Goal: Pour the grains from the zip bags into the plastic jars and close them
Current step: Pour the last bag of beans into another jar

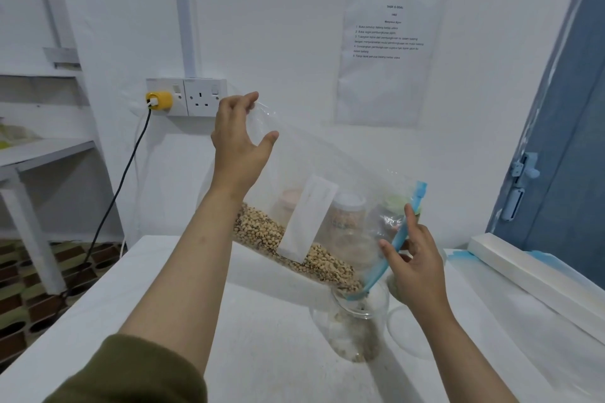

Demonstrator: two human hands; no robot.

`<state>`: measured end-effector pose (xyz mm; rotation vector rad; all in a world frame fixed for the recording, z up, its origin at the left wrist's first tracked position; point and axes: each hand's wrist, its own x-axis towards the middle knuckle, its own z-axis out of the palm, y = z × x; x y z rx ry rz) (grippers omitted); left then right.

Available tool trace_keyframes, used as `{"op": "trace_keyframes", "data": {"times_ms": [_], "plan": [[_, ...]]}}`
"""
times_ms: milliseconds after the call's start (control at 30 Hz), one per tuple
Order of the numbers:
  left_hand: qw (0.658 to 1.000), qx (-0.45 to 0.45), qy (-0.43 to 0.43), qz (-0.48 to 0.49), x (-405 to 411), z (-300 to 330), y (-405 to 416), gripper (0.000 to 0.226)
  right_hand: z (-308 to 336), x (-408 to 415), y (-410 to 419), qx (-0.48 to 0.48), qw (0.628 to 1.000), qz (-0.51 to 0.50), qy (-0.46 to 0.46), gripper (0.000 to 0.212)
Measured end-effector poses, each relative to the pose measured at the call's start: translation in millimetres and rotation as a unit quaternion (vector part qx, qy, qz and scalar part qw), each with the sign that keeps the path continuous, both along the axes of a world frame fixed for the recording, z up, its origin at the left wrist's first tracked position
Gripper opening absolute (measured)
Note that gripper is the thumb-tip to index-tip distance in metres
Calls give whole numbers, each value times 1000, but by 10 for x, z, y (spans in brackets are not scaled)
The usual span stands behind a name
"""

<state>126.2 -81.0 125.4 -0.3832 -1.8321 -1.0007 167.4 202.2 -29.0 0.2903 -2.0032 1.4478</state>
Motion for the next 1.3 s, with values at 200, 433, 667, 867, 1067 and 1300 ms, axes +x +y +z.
{"op": "trace_keyframes", "data": {"times_ms": [200, 433, 667, 867, 1067, 1300], "plan": [[1000, 0, -3, -1, 14, -6, -9, 63, -9, 15, -5, -14, 1000, 10, 3, 73], [1000, -2, 0, 4, 11, -12, -15, 61, -8, 14, -2, -13, 1000, 10, 1, 73], [1000, -1, 0, 6, 9, -17, -17, 61, -5, 7, -9, -14, 1000, 9, 2, 73], [1000, -6, 8, 8, -2, -6, 3, 60, -25, -13, 1, -13, 1000, 6, 6, 72], [1000, -8, 5, 8, 6, -7, 25, 60, -30, -16, 12, -12, 1000, 5, 0, 73], [1000, -7, 3, 5, 14, 2, 46, 60, -24, 11, 17, -11, 1000, 8, -8, 72]]}}
